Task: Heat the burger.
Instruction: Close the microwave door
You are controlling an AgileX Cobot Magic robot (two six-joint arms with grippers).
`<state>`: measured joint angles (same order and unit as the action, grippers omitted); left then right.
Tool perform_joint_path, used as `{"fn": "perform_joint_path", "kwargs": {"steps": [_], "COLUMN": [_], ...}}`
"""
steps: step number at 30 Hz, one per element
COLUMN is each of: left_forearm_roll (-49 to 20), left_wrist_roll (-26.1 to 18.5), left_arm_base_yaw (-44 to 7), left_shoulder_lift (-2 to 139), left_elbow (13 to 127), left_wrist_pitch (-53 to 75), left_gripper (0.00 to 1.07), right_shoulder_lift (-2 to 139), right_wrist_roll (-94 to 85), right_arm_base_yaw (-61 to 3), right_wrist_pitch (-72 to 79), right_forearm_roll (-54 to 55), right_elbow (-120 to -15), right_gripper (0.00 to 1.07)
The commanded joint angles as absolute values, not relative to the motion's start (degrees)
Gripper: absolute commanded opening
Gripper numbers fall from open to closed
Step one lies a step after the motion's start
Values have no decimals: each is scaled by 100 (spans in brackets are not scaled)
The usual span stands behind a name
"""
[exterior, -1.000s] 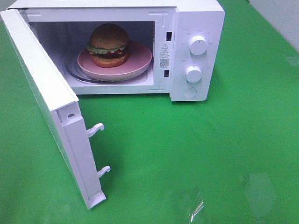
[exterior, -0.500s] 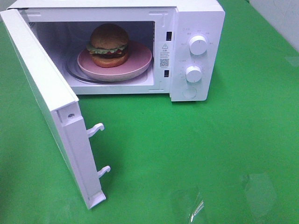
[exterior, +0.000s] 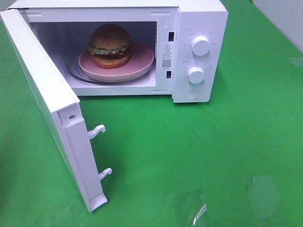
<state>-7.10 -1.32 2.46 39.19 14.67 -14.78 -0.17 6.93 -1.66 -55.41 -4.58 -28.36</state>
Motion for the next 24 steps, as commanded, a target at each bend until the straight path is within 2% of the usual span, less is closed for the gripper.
{"fn": "perform_joint_path", "kwargs": {"steps": [1,2,3,4,6,7,8,9,10,16,24], "left_forearm_roll": [-338,-338,63,63,1226,1226,1793,1793,2183,2716,3014], "left_wrist_roll": [212,212,487,487,1255,1255,1633,1633,1896,2263,2269], "left_arm_base_yaw": [223,223,223,223,223,223,223,223,223,223,223], "left_shoulder_lift": [4481,4481,4738,4738,5369,5369,5644,5644,5907,6486,7506], "left_elbow": [1352,1352,1352,1352,1352,1352,1352,1352,1352,1352,1392], "left_wrist_pitch": [-2280,-2280,-2441,-2441,-3008,-3008,-3358,-3358,-3718,-4412,-5414], "left_gripper": [0,0,0,0,0,0,0,0,0,0,0], "right_shoulder_lift": [-178,-178,-178,-178,-178,-178,-178,-178,-178,-178,-178], "right_wrist_roll": [745,745,745,745,745,745,745,745,745,745,745], "right_arm_base_yaw": [-132,-132,-132,-132,-132,-132,-132,-132,-132,-132,-132], "right_wrist_pitch": [-5495,-5495,-5495,-5495,-5495,-5495,-5495,-5495,-5495,-5495,-5495], "right_forearm_roll": [-453,-453,-453,-453,-453,-453,-453,-453,-453,-453,-453], "right_elbow": [-2825,-2825,-2825,-2825,-2825,-2825,-2825,-2825,-2825,-2825,-2825], "right_gripper": [76,76,76,76,76,76,76,76,76,76,76]}}
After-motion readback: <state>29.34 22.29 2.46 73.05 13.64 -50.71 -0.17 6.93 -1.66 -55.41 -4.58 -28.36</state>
